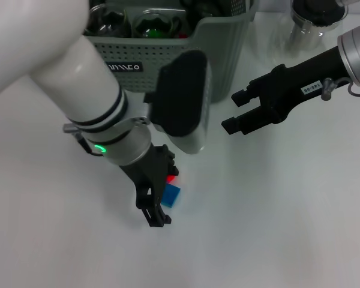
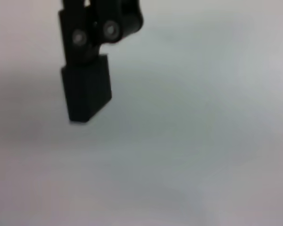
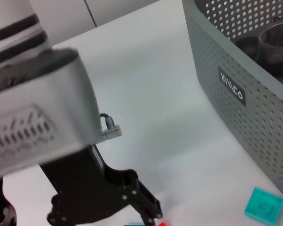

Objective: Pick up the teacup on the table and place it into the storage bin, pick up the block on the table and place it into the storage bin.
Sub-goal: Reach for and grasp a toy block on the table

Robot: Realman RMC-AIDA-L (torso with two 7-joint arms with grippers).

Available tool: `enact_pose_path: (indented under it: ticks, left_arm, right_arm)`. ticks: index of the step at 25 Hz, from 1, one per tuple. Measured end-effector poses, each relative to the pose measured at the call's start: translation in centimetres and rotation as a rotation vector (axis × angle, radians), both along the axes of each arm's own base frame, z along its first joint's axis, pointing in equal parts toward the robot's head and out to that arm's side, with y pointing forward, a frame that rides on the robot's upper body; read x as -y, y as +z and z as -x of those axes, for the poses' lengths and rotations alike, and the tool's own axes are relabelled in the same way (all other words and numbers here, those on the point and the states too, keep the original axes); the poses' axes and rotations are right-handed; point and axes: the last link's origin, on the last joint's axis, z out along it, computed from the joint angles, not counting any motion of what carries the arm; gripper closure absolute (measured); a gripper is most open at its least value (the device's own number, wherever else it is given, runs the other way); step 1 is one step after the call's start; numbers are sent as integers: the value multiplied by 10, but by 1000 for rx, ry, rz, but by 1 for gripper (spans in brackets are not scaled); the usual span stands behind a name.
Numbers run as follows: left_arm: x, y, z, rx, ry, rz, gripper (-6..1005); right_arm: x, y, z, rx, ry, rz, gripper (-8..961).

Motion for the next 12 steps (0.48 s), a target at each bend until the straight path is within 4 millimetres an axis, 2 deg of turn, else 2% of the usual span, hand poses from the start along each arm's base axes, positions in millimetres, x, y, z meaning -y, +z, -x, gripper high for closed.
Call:
enact_pose_path:
  ticks: [12]
  left_arm:
    - [-1,-18,-2,-68,-119,23,51]
  right_arm:
    - [0,-1,-1,-3,-5,-4,187]
